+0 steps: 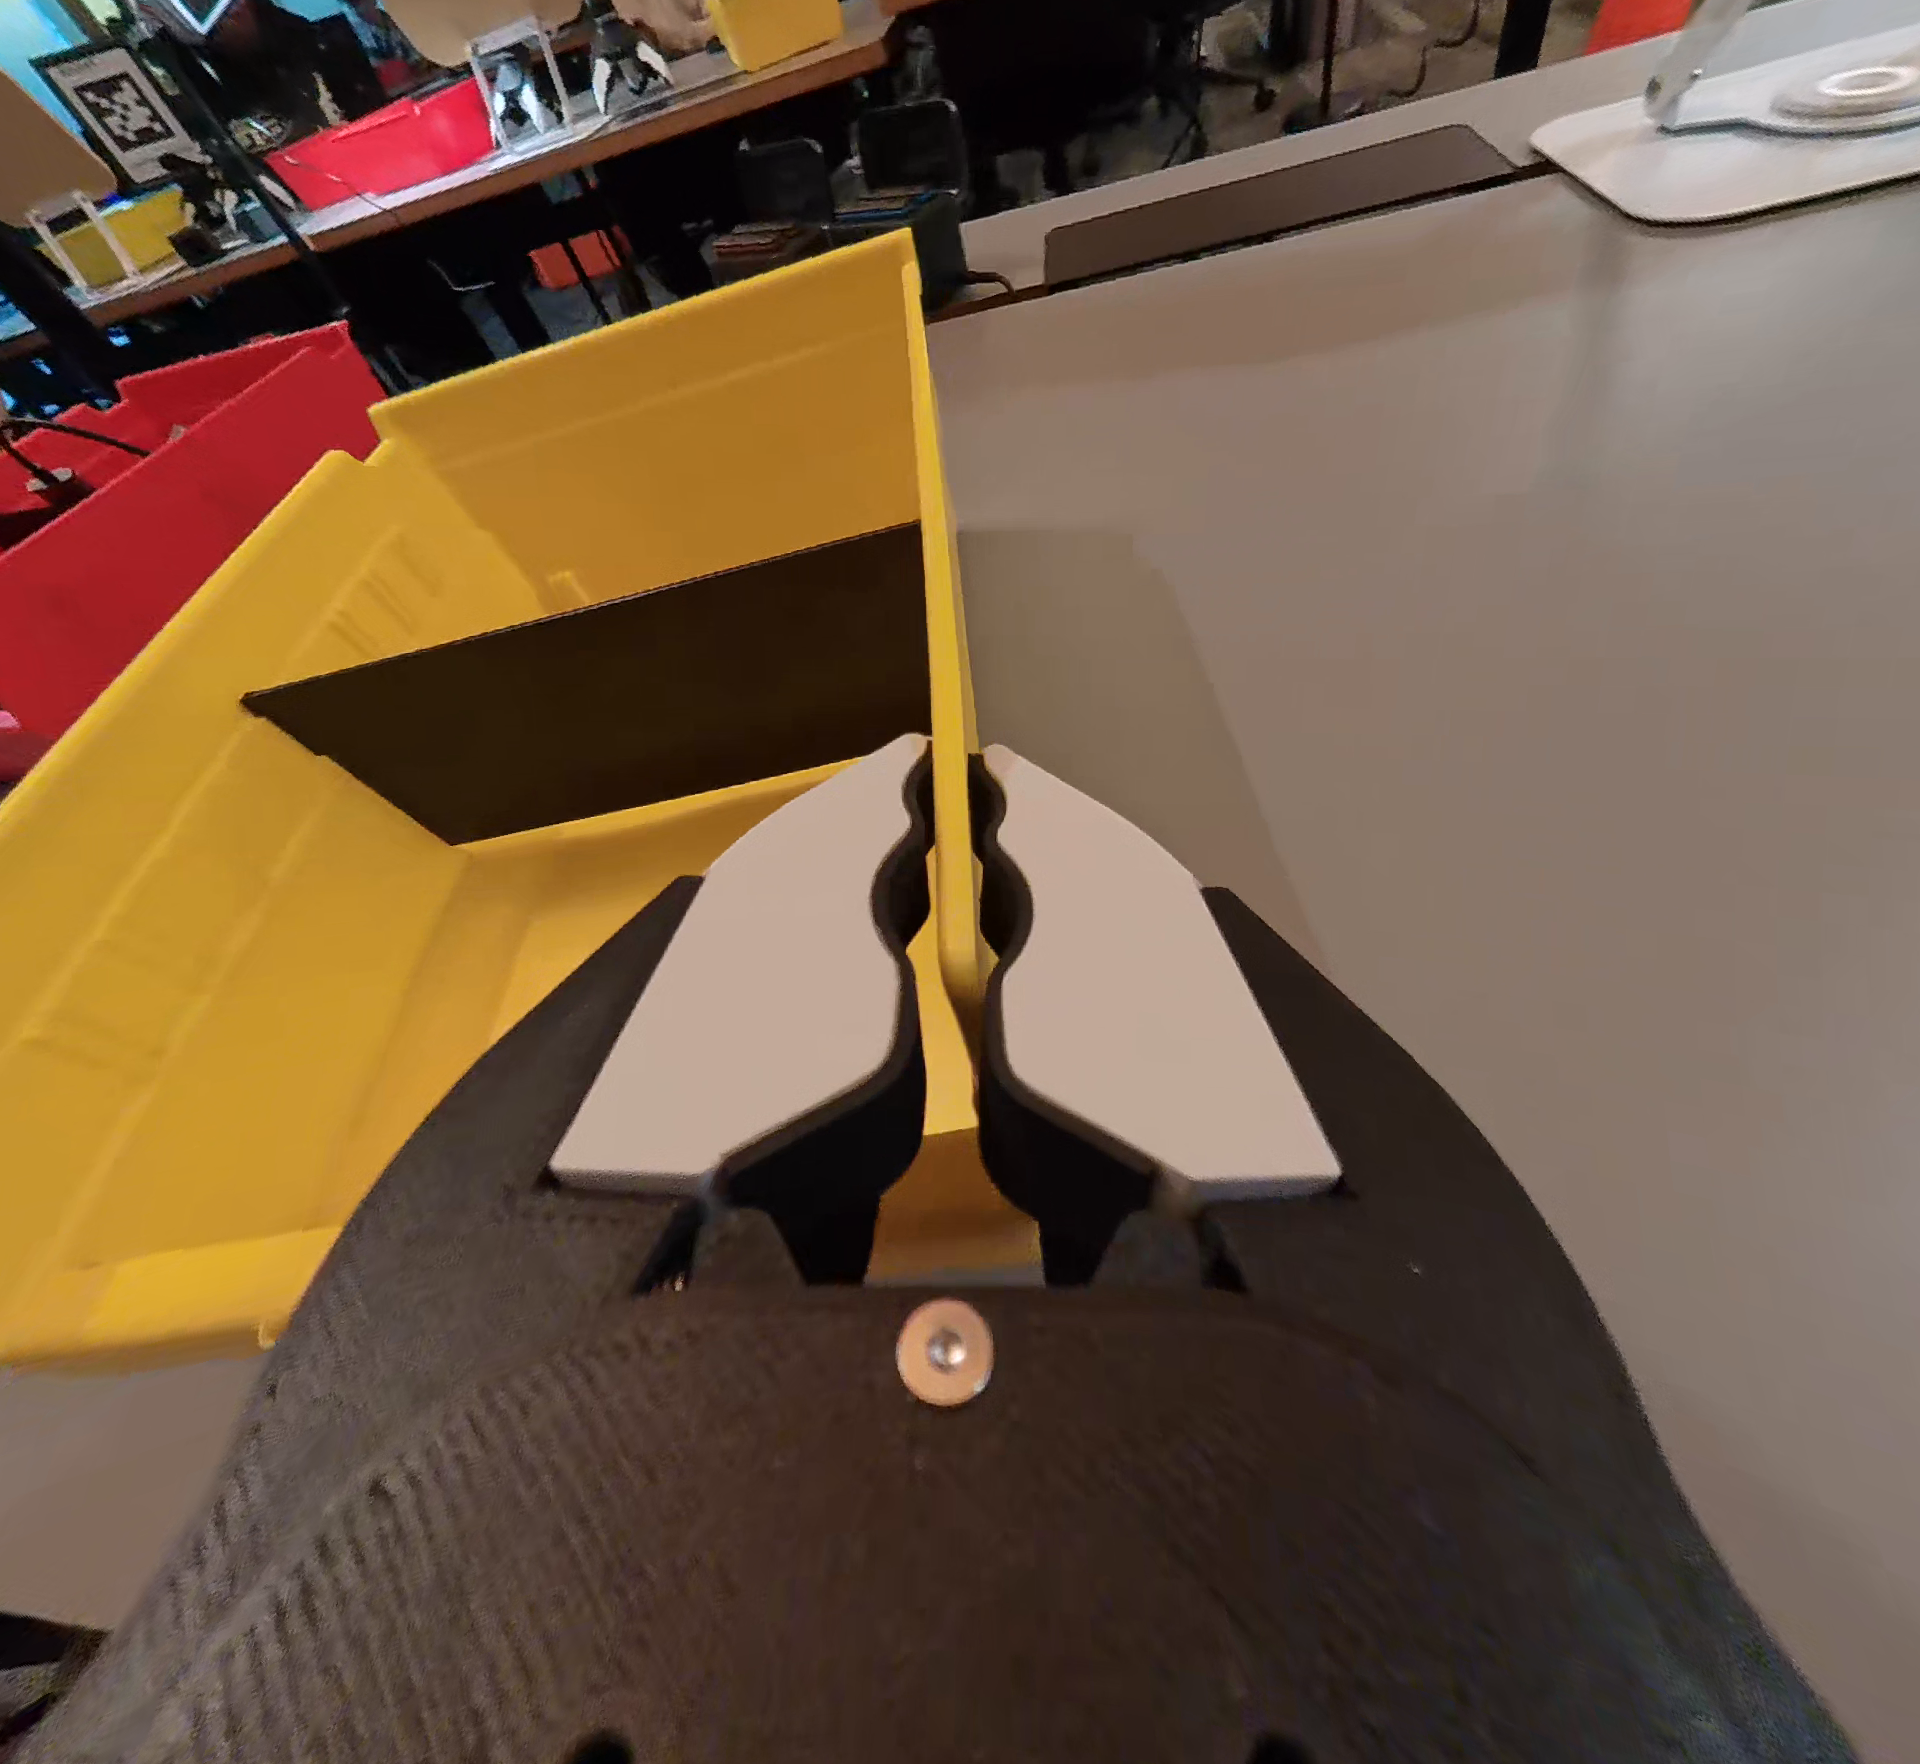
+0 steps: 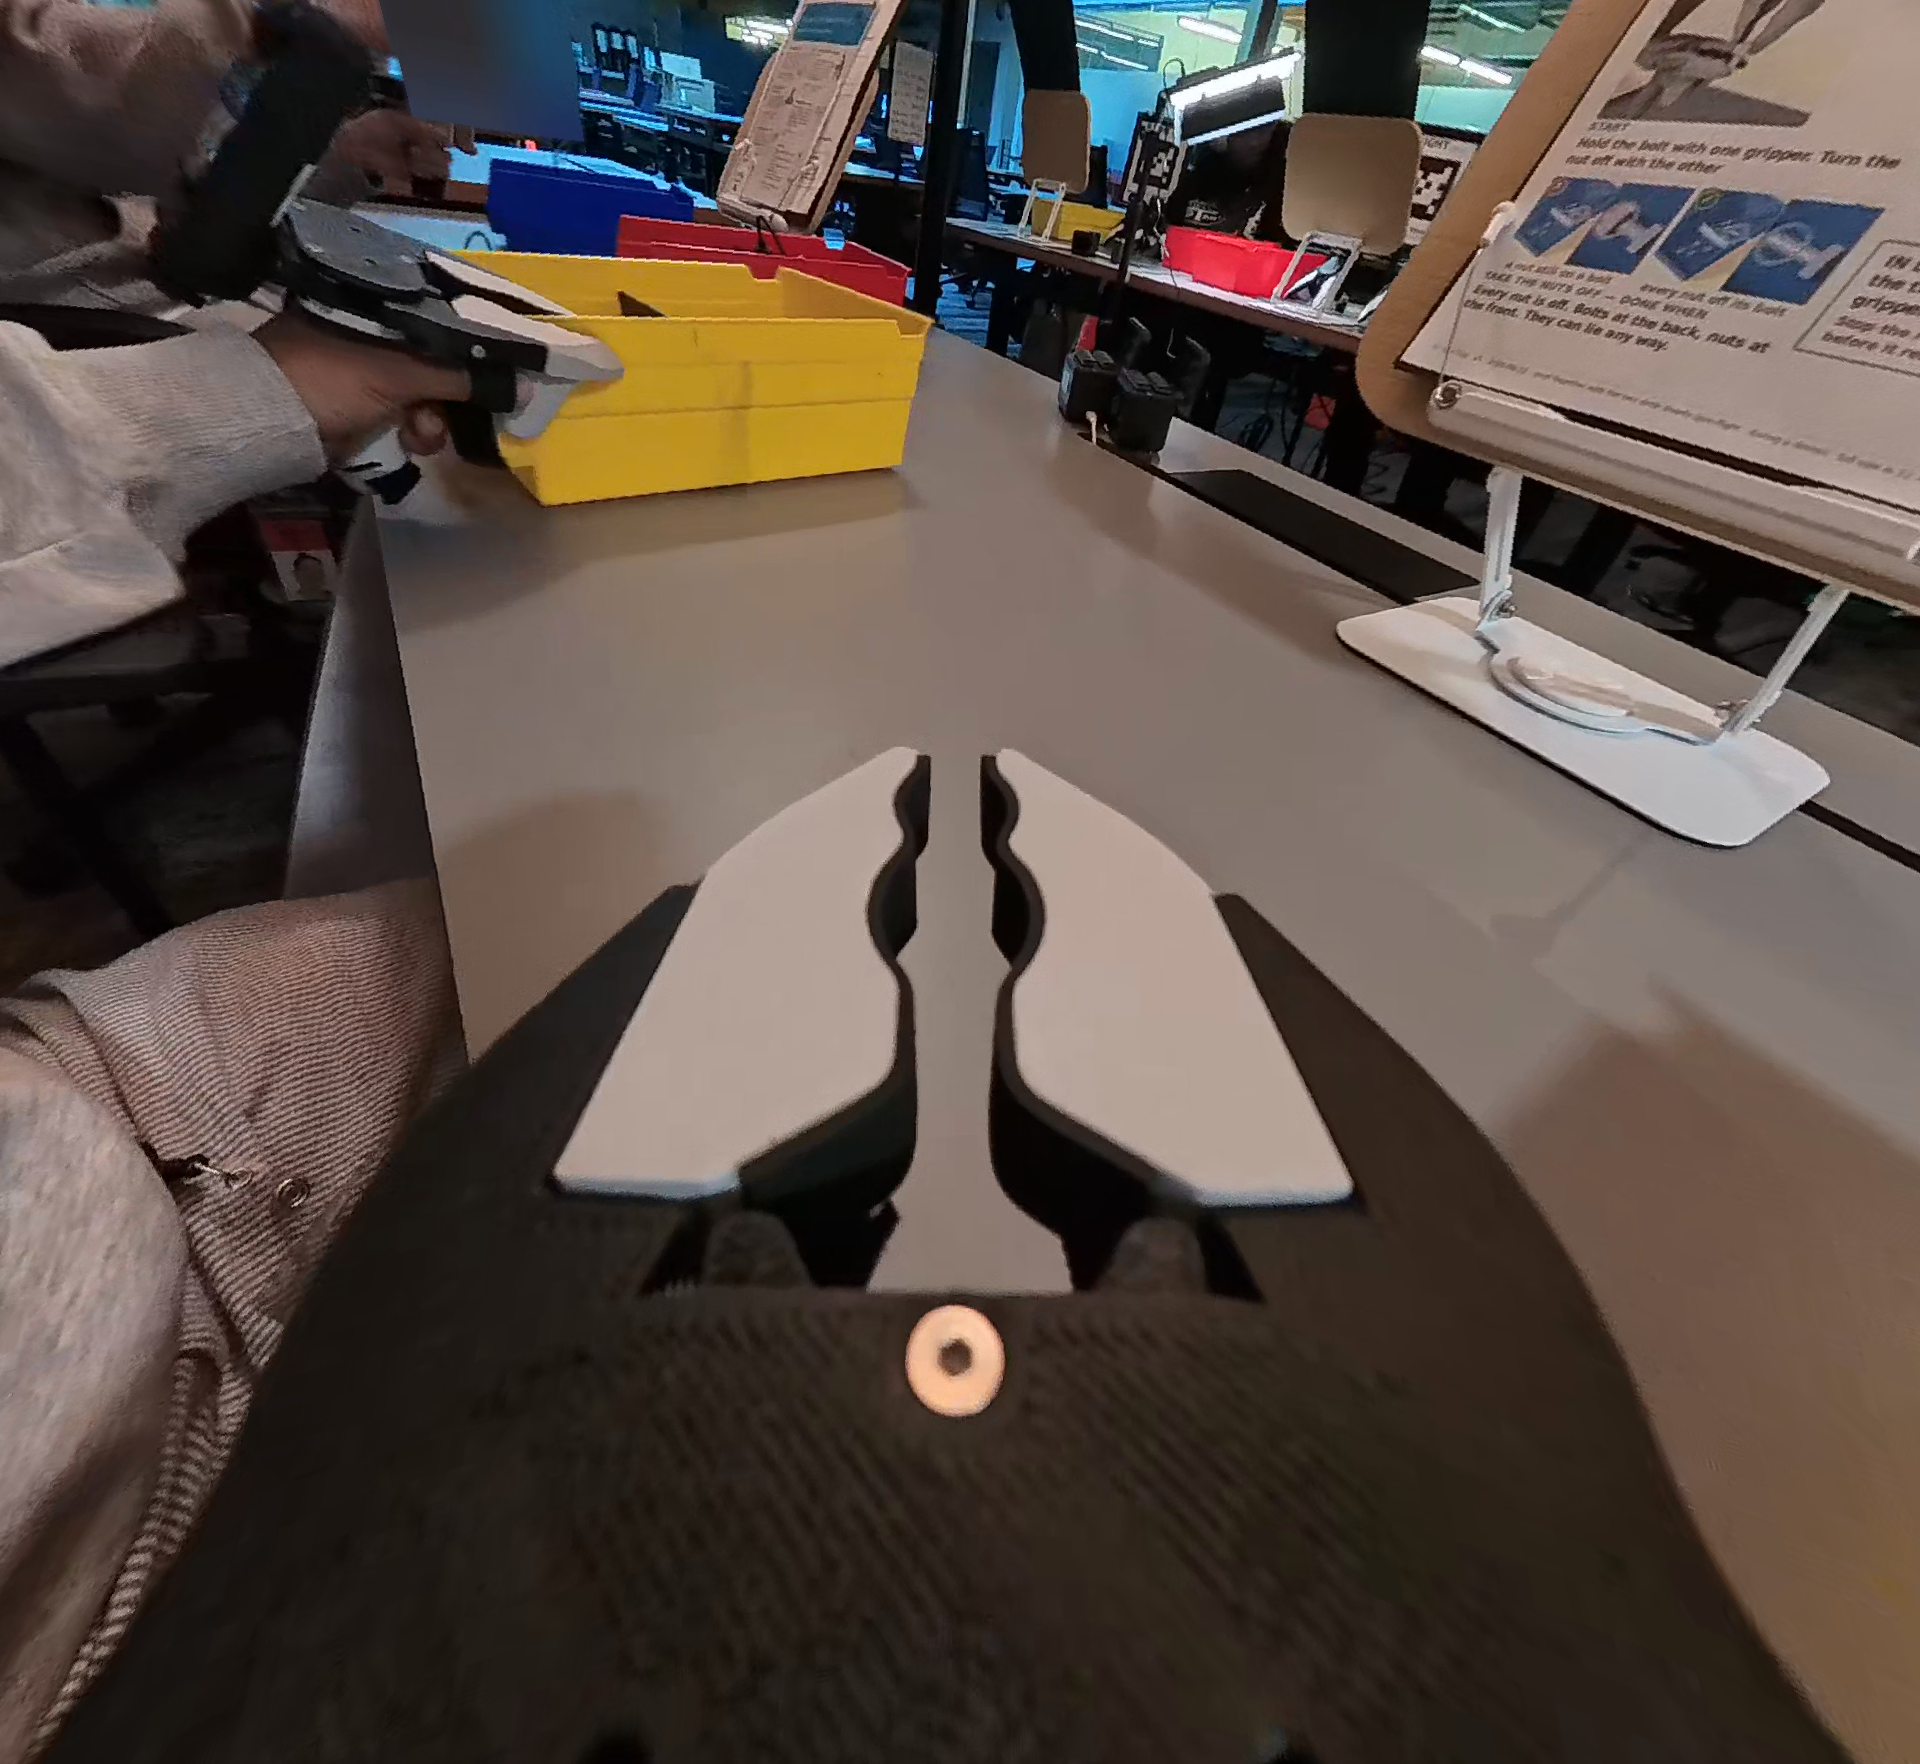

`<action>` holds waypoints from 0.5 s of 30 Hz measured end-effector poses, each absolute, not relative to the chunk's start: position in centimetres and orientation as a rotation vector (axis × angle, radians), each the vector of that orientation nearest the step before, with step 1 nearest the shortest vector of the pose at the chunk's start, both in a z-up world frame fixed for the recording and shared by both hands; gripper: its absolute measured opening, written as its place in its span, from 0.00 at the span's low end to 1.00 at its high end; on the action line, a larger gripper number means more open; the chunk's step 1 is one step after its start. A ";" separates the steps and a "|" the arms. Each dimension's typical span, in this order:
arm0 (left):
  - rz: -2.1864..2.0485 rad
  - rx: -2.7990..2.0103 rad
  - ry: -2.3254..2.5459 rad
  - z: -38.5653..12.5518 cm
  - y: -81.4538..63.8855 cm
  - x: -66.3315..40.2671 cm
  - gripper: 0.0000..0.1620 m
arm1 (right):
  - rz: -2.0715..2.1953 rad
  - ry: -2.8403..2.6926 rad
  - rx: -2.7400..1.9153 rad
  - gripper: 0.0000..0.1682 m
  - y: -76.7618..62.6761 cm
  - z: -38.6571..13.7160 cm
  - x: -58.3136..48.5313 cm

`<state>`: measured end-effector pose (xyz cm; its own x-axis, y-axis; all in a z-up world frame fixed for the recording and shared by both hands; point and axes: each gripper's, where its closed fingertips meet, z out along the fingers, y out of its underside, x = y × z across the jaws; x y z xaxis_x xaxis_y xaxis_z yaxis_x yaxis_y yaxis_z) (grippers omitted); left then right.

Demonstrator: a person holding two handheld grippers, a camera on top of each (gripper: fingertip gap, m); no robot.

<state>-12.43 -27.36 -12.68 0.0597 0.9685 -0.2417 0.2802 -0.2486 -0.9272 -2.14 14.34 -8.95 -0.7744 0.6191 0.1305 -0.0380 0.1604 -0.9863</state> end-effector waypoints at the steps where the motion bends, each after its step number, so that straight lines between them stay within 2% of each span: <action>1: 1.217 -1.635 -1.266 -12.8 -27.1 -12.0 0.02 | 1.661 -1.922 -0.557 0.05 14.5 -8.9 -2.2; 10: 1.157 -1.575 -1.303 -12.9 -27.1 -10.2 0.02 | 1.719 -1.919 -0.697 0.06 15.5 -9.8 -3.5; 11: 1.155 -1.547 -1.320 -12.6 -27.3 -10.2 0.07 | 1.715 -1.918 -0.714 0.06 15.8 -10.0 -3.7; 13: 1.098 -1.490 -1.311 -11.4 -26.7 -9.7 0.23 | 1.711 -1.915 -0.750 0.06 16.3 -10.3 -4.1; 15: 1.030 -1.431 -1.270 -9.3 -25.9 -9.0 0.29 | 1.712 -1.912 -0.788 0.06 16.7 -10.6 -4.5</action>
<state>-8.98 -25.85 -9.28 0.1126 0.9936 -0.0073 0.2124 -0.0313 -0.9767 -4.47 16.65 -10.59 -0.7340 0.6779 -0.0408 0.1153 0.0652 -0.9912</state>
